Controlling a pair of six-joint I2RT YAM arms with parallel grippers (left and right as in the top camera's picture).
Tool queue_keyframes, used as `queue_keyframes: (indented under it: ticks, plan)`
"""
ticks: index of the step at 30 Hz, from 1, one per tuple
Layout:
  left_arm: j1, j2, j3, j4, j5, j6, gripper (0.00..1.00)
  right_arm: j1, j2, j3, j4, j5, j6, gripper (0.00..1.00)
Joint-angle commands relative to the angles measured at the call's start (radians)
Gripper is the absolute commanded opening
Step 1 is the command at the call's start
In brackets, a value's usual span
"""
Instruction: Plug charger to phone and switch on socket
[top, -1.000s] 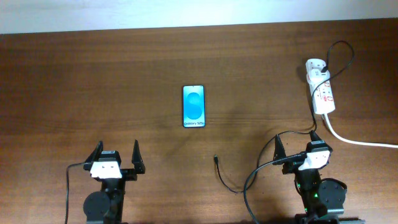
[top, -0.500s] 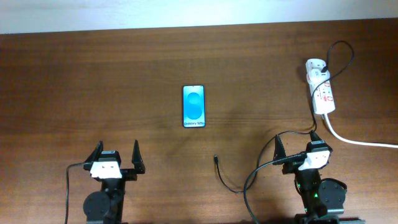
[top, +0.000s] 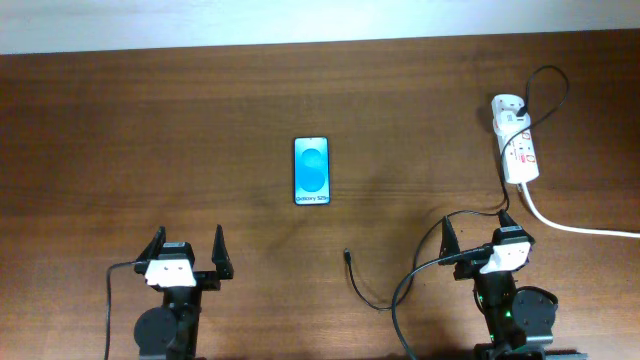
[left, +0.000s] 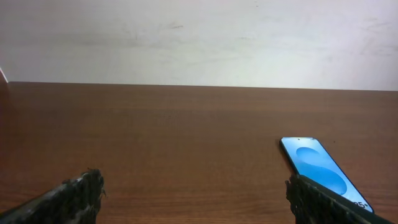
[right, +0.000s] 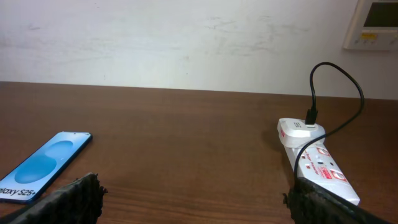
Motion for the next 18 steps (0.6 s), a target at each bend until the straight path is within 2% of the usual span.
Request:
queue_keyframes:
  ticks: [1,18]
  plan:
    - [0.004,-0.004,-0.004,-0.004,0.000,0.015,0.99,0.009,-0.007,-0.005,-0.006,0.005,0.004,0.98]
    - [0.004,-0.004,-0.004,0.018,-0.003,0.015,0.99,0.009,-0.007,-0.005,-0.006,0.005,0.004,0.98]
